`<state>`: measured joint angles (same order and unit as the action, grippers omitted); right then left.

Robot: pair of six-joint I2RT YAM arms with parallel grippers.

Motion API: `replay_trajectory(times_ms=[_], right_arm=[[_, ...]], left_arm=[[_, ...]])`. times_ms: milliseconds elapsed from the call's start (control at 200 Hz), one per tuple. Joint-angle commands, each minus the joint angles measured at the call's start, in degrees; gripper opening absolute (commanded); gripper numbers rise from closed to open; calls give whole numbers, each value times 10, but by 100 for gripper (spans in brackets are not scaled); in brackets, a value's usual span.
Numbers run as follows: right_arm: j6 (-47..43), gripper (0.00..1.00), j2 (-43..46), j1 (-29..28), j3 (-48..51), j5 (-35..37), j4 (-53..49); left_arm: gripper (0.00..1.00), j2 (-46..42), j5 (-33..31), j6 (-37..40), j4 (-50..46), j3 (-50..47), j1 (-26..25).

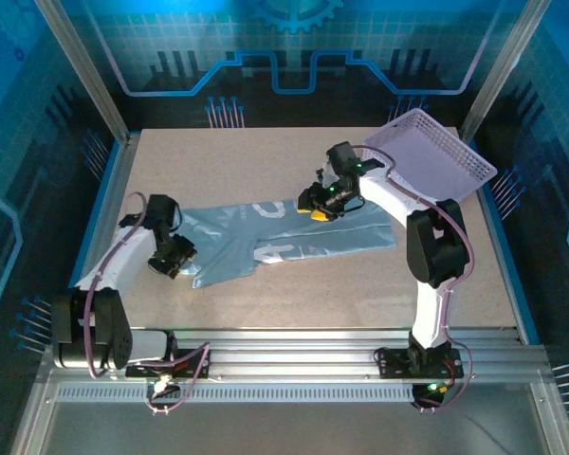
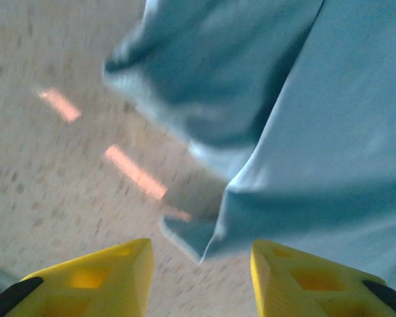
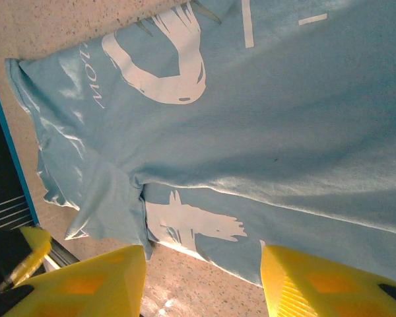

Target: Fold and stack the t-shirts

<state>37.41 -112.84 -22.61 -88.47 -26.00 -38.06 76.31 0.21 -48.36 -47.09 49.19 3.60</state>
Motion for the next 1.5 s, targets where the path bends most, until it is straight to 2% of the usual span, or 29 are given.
replay_trajectory(times_ms=[0, 90, 310, 455, 940, 1065, 1276, 1366, 1496], right_arm=[[-11, 51, 8, -11, 3, -13, -5], [-14, 51, 9, -11, 2, -16, -6], [-14, 51, 17, -11, 6, -22, -1], [-11, 51, 15, -11, 9, -23, 1], [-8, 51, -5, -12, -17, -24, -5], [-7, 51, -4, -12, -16, -24, -7], [-2, 51, -8, -13, -12, -26, -1], [-2, 51, -10, -14, -17, -25, -3], [-4, 51, -10, -14, -21, -25, -6]], left_arm=[[45, 53, 68, 73, 125, 28, 33], [44, 111, 112, 103, 149, 55, 52], [39, 172, 101, 149, 124, 79, 58], [38, 151, 59, 146, 100, 61, 57], [36, 161, 74, 145, 117, 35, 56], [36, 155, 67, 148, 90, 40, 50], [42, 148, 50, 144, 82, 30, 46], [40, 154, 54, 138, 93, 35, 47], [31, 157, 58, 131, 109, 47, 47]])
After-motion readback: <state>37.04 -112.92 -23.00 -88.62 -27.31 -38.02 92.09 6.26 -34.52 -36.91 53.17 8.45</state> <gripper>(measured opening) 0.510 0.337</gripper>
